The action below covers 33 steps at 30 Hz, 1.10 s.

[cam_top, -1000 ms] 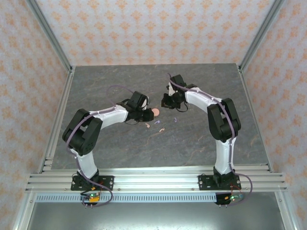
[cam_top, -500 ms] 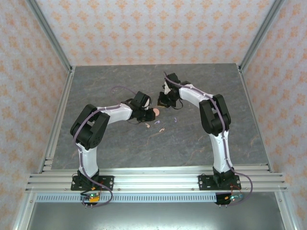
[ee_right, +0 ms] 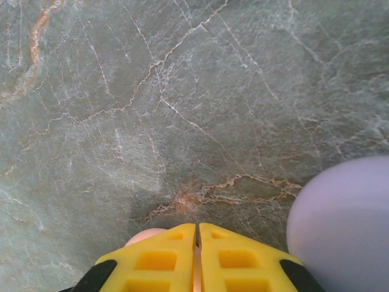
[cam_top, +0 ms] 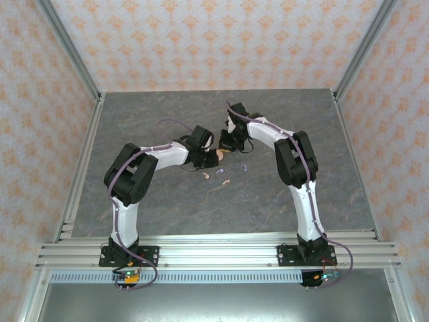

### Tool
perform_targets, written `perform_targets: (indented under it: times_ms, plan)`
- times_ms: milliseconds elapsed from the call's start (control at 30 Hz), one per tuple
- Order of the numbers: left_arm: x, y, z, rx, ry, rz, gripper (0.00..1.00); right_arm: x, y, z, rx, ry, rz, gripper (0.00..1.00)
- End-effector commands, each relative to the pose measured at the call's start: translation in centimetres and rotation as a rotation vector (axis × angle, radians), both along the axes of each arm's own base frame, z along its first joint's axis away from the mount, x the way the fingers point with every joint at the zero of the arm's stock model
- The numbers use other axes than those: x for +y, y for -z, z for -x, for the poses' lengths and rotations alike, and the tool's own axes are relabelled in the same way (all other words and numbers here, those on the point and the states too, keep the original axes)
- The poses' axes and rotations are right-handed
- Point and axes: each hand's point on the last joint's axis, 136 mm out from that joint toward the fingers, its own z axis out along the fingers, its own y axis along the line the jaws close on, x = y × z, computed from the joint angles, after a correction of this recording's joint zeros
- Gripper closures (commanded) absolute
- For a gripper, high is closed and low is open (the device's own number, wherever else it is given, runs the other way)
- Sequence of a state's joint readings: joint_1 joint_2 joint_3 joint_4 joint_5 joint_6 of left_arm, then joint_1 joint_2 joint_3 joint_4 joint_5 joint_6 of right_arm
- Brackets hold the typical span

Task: Insert the wireless bluetooth earbuds into the charging case

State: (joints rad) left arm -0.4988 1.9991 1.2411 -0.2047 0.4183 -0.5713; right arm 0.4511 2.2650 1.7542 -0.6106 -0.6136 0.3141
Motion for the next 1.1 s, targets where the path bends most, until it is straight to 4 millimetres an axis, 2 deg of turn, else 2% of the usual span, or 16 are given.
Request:
perform_targets:
  times_ms: [0,167,467,700,800,900,1033,1067]
  plan:
    - [1.9,1.1,-0.2,0.019,-0.065,-0.122,0.85,-0.5,0.5,1.1,0.041,-0.007,0.036,0.89]
    - [3.7,1.0,-0.2,0.015,-0.110,-0.209,0.85,-1.0,0.1,1.6,0.035,-0.011,0.053,0.88]
    - [4.5,0.5,-0.5,-0.007,-0.136,-0.242,0.84,-0.7,-0.1,3.0,0.044,-0.056,0.060,0.88]
    - [6.2,0.6,-0.7,-0.009,-0.184,-0.301,0.81,-0.4,0.0,4.2,0.039,-0.086,0.090,0.88]
    - [6.8,0.5,-0.7,-0.008,-0.196,-0.315,0.80,-0.8,0.0,4.4,0.035,-0.073,0.102,0.88]
    - [7.4,0.2,-0.6,-0.012,-0.209,-0.320,0.79,-1.3,-0.6,4.3,0.010,-0.057,0.117,0.88]
    - [8.3,-0.8,-0.5,-0.031,-0.220,-0.309,0.76,-2.0,-2.4,3.7,-0.047,-0.030,0.142,0.88]
    - [8.6,-2.3,-0.7,-0.058,-0.228,-0.289,0.75,-2.0,-2.9,3.7,-0.057,-0.026,0.140,0.88]
